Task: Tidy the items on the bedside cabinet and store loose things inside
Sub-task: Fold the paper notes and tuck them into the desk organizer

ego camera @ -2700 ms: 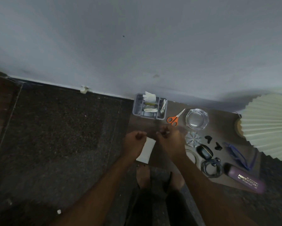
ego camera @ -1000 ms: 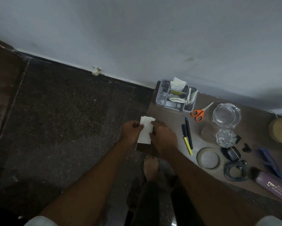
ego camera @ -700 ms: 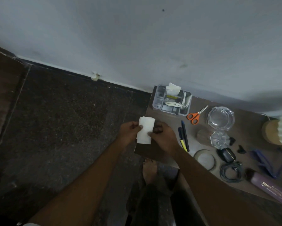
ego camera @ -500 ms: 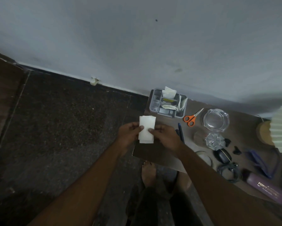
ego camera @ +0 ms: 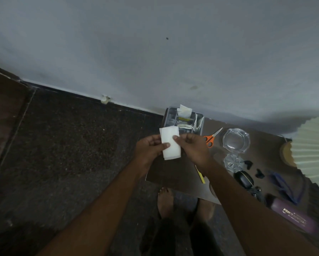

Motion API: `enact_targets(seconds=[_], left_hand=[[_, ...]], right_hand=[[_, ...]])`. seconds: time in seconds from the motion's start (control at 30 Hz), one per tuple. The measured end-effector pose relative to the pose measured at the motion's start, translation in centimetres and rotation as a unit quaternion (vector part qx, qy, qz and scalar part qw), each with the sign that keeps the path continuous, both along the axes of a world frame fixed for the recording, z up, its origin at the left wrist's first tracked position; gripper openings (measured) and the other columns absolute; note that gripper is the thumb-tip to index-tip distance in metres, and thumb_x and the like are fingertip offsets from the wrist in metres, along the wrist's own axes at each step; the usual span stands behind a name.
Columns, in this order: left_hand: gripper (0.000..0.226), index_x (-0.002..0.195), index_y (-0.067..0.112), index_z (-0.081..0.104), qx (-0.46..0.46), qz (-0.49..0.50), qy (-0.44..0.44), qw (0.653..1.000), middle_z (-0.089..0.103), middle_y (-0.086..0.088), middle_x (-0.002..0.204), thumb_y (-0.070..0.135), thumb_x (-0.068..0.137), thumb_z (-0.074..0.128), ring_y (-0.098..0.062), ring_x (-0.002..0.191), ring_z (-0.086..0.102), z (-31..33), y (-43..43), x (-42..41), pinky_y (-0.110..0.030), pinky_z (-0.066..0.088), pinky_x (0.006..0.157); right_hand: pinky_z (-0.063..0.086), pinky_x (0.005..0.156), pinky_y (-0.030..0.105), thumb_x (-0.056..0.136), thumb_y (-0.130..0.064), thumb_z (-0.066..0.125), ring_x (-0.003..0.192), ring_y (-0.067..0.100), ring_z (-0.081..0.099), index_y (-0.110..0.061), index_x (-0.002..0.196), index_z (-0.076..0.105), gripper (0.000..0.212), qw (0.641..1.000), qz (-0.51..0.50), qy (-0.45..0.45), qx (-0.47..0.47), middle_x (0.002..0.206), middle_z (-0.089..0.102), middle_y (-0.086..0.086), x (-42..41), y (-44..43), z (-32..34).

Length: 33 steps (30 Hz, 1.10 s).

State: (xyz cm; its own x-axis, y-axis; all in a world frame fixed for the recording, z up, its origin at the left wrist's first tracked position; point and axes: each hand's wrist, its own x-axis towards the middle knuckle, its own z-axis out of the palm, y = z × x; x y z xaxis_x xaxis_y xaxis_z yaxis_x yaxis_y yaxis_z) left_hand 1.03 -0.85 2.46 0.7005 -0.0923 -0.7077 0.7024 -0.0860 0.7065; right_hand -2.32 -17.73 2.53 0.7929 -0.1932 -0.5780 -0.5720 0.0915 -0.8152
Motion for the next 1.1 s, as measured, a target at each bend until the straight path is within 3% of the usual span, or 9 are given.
enact_targets(seconds=[0.2,0.37,0.43,0.57,0.7,0.9,1.0,1.1], left_hand=[[0.028,0.106,0.010,0.076,-0.023,0.014,-0.014,1.000,0.078,-0.009,0.105,0.007,0.079,0.082,-0.028,0.097,0.076,1.3,-1.0,0.3,-0.045,0.061,0.083],[0.012,0.100,0.008,0.074,-0.053,0.042,-0.017,0.998,0.078,-0.012,0.100,0.009,0.088,0.073,-0.028,0.093,0.076,3.0,-1.7,1.3,-0.035,0.063,0.075],[0.009,0.097,0.009,0.075,-0.041,0.042,-0.041,0.997,0.078,-0.012,0.098,0.008,0.089,0.073,-0.027,0.092,0.076,3.6,-2.0,1.7,-0.033,0.062,0.073],[0.011,0.099,0.003,0.074,0.013,0.068,-0.102,0.992,0.077,-0.016,0.100,0.006,0.088,0.072,-0.029,0.093,0.074,4.8,-3.0,2.3,-0.044,0.061,0.084],[0.018,0.104,0.002,0.075,0.077,0.111,-0.149,0.979,0.077,-0.009,0.101,0.011,0.088,0.073,-0.023,0.093,0.075,5.7,-3.9,2.9,-0.043,0.062,0.084],[0.016,0.104,0.007,0.077,0.061,0.110,-0.192,0.973,0.078,-0.005,0.097,0.008,0.089,0.073,-0.017,0.091,0.075,6.7,-4.9,3.2,-0.038,0.061,0.087],[0.017,0.105,0.011,0.076,0.041,0.118,-0.193,0.973,0.077,-0.012,0.101,0.006,0.093,0.065,-0.025,0.095,0.074,7.0,-5.0,3.4,-0.042,0.059,0.091],[0.024,0.108,-0.001,0.073,-0.013,0.134,-0.173,0.976,0.074,-0.023,0.107,-0.001,0.097,0.052,-0.038,0.103,0.071,6.9,-5.0,3.6,-0.043,0.058,0.092]], right_hand=[[0.057,0.058,0.026,0.086,-0.024,0.077,0.083,0.020,0.076,-0.008,0.093,0.076,0.017,0.999,0.028,-0.009,0.036,0.092,0.078,0.006,1.1,-1.2,1.4],[0.060,0.076,0.042,0.089,-0.019,0.074,0.092,0.026,0.074,0.000,0.099,0.072,0.021,0.998,0.057,-0.018,-0.005,0.100,0.075,0.015,2.5,-1.9,2.4],[0.058,0.074,0.039,0.089,-0.017,0.074,0.088,0.024,0.073,0.003,0.099,0.070,0.023,0.996,0.068,-0.039,-0.047,0.097,0.075,0.014,3.2,-1.9,3.1],[0.057,0.078,0.027,0.082,-0.016,0.081,0.086,0.014,0.068,-0.005,0.102,0.069,0.026,0.979,0.044,-0.095,-0.177,0.096,0.071,0.004,4.3,-1.7,4.5],[0.055,0.072,0.022,0.085,-0.010,0.072,0.072,-0.001,0.066,-0.015,0.096,0.073,0.011,0.963,0.024,-0.128,-0.236,0.087,0.072,-0.007,4.5,-1.2,5.3],[0.055,0.094,0.037,0.090,0.008,0.056,0.104,0.018,0.069,-0.006,0.114,0.073,0.032,0.957,0.098,-0.166,-0.219,0.115,0.073,0.003,4.5,-0.5,6.0],[0.052,0.098,0.037,0.090,0.010,0.051,0.108,0.021,0.068,-0.007,0.120,0.070,0.040,0.950,0.122,-0.161,-0.239,0.117,0.073,0.004,4.8,-0.8,6.3],[0.050,0.099,0.031,0.088,0.010,0.048,0.107,0.023,0.068,-0.008,0.120,0.070,0.043,0.938,0.143,-0.160,-0.273,0.119,0.072,0.004,5.0,-1.2,6.6]])
